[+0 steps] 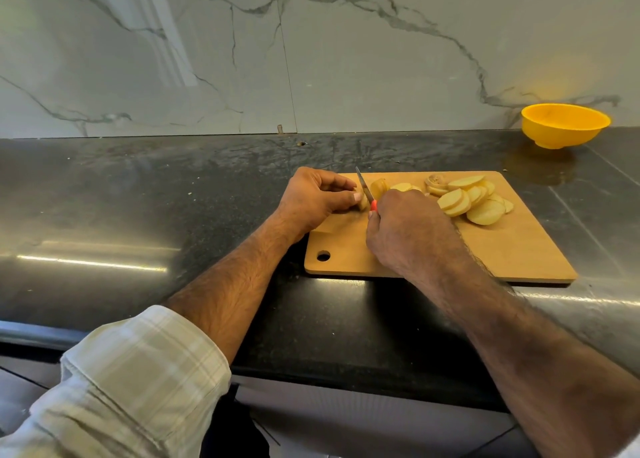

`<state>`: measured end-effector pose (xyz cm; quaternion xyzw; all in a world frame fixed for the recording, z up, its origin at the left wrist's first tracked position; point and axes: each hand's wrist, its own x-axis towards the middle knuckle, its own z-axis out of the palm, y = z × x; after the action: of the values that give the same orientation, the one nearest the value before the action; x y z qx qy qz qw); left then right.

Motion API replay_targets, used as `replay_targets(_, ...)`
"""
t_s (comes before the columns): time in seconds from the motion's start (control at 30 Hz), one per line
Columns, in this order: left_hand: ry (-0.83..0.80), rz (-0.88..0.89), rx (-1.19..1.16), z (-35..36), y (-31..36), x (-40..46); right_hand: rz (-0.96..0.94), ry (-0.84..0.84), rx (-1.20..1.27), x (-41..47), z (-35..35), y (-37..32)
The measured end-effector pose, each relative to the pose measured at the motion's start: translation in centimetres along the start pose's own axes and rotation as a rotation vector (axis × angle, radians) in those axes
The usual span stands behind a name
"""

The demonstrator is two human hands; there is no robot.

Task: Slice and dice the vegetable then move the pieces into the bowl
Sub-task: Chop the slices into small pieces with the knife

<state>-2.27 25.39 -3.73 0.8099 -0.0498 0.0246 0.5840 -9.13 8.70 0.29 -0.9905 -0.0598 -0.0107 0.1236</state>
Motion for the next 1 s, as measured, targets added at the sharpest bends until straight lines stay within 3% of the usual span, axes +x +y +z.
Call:
replay_targets(0.4, 0.012, 0.04, 0.067, 0.0, 0.2, 0.0, 0.029, -0.099, -0.02, 0.5, -1.5, -1.4)
replay_targets(0.83, -0.007, 0.033, 0.049, 0.1, 0.4, -0.1, 0.015, -0.086, -0.049, 0.1, -1.8, -1.5)
replay_targets(1.0, 0.016, 0.001, 0.024, 0.2, 0.3, 0.1, 0.027, -0.177, -0.081, -0.6, -1.5, -1.4)
